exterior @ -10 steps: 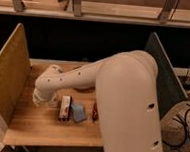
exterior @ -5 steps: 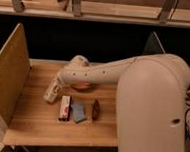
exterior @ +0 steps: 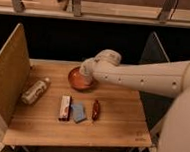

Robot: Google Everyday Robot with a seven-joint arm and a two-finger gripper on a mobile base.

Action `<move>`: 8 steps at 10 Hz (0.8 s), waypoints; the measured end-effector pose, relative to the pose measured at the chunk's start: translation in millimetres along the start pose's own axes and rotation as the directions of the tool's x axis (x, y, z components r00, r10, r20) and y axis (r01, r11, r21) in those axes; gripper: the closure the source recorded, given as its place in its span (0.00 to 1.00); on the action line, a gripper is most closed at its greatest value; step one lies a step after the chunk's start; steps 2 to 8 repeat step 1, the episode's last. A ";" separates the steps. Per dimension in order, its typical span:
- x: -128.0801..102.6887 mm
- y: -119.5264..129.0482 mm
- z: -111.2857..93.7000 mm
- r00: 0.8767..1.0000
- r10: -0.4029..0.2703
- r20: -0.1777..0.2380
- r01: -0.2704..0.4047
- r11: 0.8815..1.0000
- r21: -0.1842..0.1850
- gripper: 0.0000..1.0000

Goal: Knock the bottle over

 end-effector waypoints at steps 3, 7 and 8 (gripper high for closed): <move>-7.4 -12.6 -11.9 0.998 0.063 0.025 -0.064 0.998 0.027 1.00; -7.4 -12.6 -11.9 0.998 0.063 0.025 -0.064 0.998 0.027 1.00; -7.4 -12.6 -11.9 0.998 0.063 0.025 -0.064 0.998 0.027 1.00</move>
